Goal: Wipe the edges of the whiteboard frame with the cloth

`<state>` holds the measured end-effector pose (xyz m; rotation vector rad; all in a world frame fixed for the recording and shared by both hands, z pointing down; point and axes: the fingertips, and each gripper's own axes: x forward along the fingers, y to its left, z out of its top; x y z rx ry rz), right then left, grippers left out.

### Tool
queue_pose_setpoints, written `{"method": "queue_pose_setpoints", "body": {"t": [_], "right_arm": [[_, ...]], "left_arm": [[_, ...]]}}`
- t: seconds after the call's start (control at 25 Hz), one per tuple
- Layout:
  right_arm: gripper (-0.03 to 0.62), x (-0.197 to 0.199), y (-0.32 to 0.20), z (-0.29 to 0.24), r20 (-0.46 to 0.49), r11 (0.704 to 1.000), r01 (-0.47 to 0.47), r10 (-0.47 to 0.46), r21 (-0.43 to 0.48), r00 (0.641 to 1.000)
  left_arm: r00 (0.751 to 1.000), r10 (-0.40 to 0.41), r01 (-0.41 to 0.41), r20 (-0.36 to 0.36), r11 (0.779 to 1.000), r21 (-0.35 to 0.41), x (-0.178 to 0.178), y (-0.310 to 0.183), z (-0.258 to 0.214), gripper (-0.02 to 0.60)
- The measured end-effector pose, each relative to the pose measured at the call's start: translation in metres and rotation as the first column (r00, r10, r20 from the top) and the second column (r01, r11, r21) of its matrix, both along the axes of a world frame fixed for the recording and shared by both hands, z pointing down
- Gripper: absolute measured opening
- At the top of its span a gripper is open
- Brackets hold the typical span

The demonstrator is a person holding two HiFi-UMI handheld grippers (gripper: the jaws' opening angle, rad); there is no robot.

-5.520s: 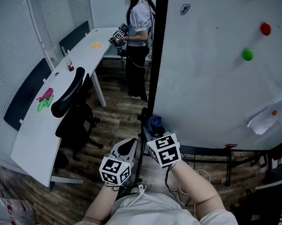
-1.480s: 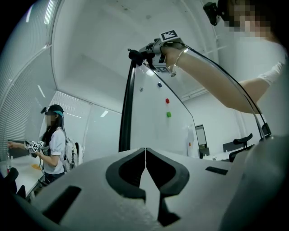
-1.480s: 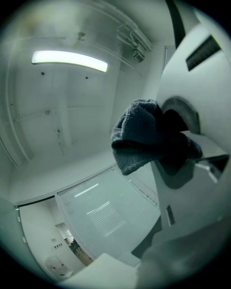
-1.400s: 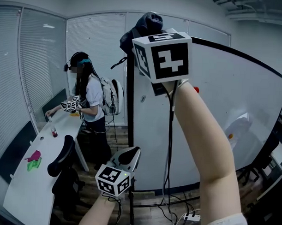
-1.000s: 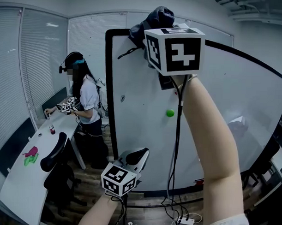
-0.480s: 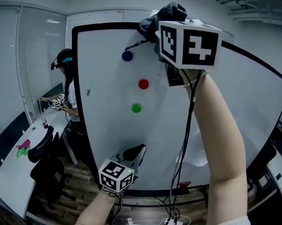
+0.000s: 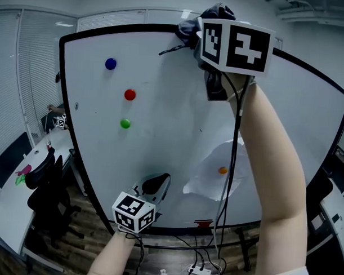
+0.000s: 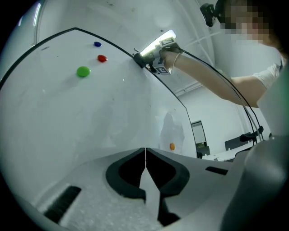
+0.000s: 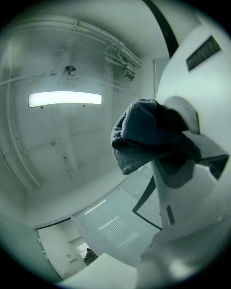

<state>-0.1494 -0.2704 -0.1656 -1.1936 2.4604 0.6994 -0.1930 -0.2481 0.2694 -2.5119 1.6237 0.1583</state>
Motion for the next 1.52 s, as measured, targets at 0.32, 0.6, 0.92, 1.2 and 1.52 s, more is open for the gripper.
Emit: {"method": "queue_pose_setpoints", "body": {"t": [0.32, 0.6, 0.92, 1.2, 1.52], "right_arm": [[0.077, 0.051, -0.020, 0.004, -0.023, 0.997, -0.083, 0.083, 0.002, 0.996], [0.077, 0.073, -0.031, 0.001, -0.027, 0.990, -0.140, 0.139, -0.017, 0.990], [0.077, 0.101, -0.041, 0.001, -0.053, 0.979, -0.204, 0.205, 0.018, 0.977], [0.077, 0.117, -0.046, 0.001, -0.048, 0.976, -0.217, 0.218, 0.032, 0.975], [0.077, 0.168, -0.060, 0.007, -0.068, 0.982, -0.182, 0.185, 0.049, 0.980]], "left_arm": [[1.000, -0.015, 0.014, 0.009, 0.998, 0.053, 0.045, 0.000, -0.031, 0.020], [0.999, 0.017, -0.018, 0.029, 0.999, 0.028, 0.054, 0.002, -0.032, 0.020], [0.994, 0.080, -0.082, 0.072, 0.997, 0.013, 0.071, 0.008, -0.021, 0.020], [0.994, 0.076, -0.079, 0.081, 0.996, 0.035, 0.083, -0.002, -0.031, 0.020], [0.992, 0.066, -0.079, 0.109, 0.990, 0.120, 0.153, -0.012, -0.052, 0.020]]}}
